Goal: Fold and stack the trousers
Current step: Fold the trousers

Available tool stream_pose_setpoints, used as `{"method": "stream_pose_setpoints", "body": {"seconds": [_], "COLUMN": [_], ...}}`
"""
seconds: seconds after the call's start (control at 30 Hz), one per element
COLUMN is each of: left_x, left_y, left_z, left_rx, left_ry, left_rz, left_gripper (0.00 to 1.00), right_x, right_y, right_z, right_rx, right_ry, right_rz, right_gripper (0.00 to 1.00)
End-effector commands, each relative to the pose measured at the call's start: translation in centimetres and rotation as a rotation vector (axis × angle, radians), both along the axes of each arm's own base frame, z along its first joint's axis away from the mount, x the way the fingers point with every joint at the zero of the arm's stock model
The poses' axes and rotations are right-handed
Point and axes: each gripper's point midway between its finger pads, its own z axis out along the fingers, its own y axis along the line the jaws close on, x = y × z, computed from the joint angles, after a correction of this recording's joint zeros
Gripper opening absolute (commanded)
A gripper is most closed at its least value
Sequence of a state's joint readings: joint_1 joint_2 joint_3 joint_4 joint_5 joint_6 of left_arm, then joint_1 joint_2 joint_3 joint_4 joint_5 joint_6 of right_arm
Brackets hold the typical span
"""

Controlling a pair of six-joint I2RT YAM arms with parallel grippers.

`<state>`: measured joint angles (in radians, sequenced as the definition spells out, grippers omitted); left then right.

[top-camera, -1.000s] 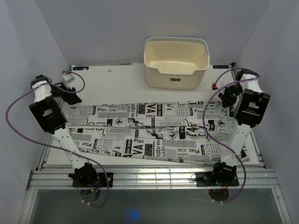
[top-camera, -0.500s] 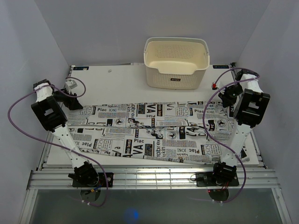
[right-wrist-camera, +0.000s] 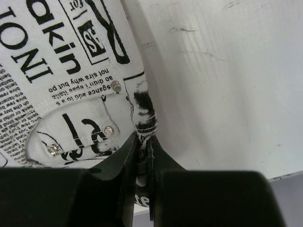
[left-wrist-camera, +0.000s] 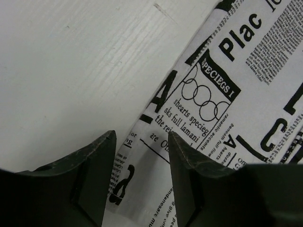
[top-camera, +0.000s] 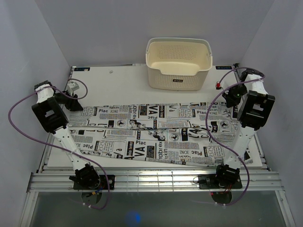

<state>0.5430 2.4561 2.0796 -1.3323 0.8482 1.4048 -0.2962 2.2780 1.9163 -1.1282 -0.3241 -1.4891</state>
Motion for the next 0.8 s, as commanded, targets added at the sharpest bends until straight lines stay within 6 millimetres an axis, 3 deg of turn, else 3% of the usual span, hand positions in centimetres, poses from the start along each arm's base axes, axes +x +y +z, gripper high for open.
{"method": "stream_pose_setpoints", "body": {"seconds": [0.0,0.13,0.27,0.43,0.6,0.67,0.77], "left_x": [-2.1,-2.4,-2.4,-1.5,-0.4,0.3,0.2], "left_y": [-1.0,-0.8,-0.4,0.3,0.9,1.2,0.7], "left_z": [1.3,1.0,0.6,1.0,3.7,6.0,7.2], "left_rx": [0.003,0.02,0.041,0.088,0.102,0.123,0.117], "left_ry": [0.041,0.052,0.059,0.04,-0.039,-0.13,-0.197], "left_rz": [-0.033,-0.038,-0.037,-0.019,0.035,0.052,0.066], "left_gripper": [0.6,0.54,0.38,0.0,0.0,0.0,0.0], "right_x": [-0.1,-0.4,-0.2,0.6,0.3,-0.1,-1.3], "right_y": [0.8,1.0,0.9,0.7,0.4,0.3,0.9], "right_z": [3.6,3.6,4.2,5.5,7.6,9.1,11.2], "right_rx": [0.033,0.038,0.043,0.054,0.068,0.073,0.101], "right_ry": [-0.058,-0.055,-0.074,-0.109,-0.157,-0.189,-0.225], "right_rz": [-0.008,-0.01,-0.013,-0.033,-0.047,-0.052,-0.041], "right_gripper": [0.08,0.08,0.08,0.08,0.08,0.08,0.08]}}
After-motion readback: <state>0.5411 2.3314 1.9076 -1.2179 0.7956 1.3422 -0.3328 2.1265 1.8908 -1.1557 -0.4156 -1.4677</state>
